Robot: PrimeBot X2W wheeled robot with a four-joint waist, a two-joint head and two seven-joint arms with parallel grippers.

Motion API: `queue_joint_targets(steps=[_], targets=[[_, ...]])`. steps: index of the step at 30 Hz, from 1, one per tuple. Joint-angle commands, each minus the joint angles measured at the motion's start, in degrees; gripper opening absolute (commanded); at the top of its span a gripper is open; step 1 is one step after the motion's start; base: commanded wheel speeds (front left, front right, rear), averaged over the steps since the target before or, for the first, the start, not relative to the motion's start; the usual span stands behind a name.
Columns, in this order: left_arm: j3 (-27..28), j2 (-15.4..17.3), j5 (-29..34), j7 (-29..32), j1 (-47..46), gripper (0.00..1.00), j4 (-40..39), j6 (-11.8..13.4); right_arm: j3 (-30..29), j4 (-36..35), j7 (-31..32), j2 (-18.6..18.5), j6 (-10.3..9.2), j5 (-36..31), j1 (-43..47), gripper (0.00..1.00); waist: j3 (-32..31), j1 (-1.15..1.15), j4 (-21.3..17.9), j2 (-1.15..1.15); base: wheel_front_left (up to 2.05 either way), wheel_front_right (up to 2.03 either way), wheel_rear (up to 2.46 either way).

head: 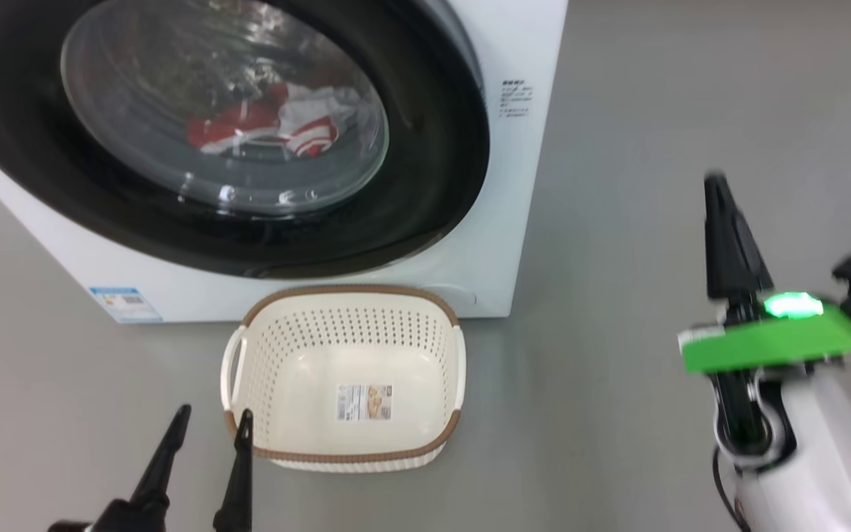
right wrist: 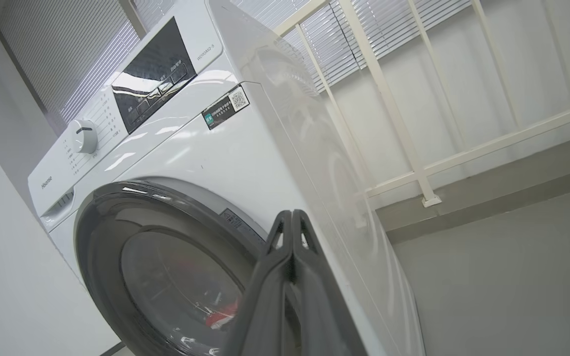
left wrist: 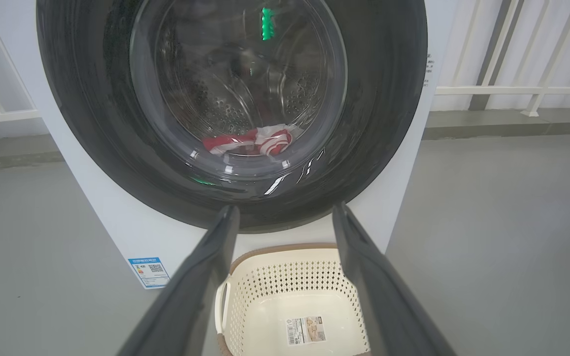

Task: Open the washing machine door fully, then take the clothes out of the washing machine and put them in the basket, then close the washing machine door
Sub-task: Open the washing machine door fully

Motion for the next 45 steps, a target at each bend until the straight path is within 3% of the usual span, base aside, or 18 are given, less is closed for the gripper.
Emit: queue_joint_targets(steps=[1,14,18,23,28,45], targets=[[1.62,0.18,-0.61,-0.7,-2.39,1.0,-1.63,-0.51,1.84,-1.06,-0.36,-0.12,0.43,0.81,-3.09,0.0,1.55,0.0,0.99,0.0,0.0,0.0,0.0],[-0.13,0.17,-2.85,-0.7,-7.51,1.0,-0.75,-1.09,9.76,8.44,-0.36,-4.8,0.43,11.31,-19.75,0.0,8.91,0.0,4.4,0.0,0.0,0.0,0.0],[-0.64,0.16,-3.21,-0.7,-9.1,1.0,-0.44,-1.32,13.66,11.48,0.79,-6.46,0.43,18.17,-24.49,0.0,10.82,0.0,5.49,0.0,0.0,0.0,0.0],[-1.35,0.16,-3.85,-0.7,-10.96,1.0,0.03,-1.57,19.28,11.96,6.87,-9.55,0.43,29.45,-30.84,0.0,13.09,0.0,6.66,0.0,0.0,0.0,0.0],[-1.9,0.16,-4.17,-0.7,-11.81,1.0,0.3,-1.7,21.51,12.05,11.32,-11.29,0.43,35.44,-34.12,0.0,14.37,0.0,7.04,0.0,0.0,0.0,0.0],[-3.14,0.16,-4.87,-0.7,-14.58,1.0,0.88,-2.12,20.44,18.78,32.61,-13.26,0.43,53.66,-45.11,0.0,18.56,0.0,8.32,0.0,0.0,0.0,0.0]])
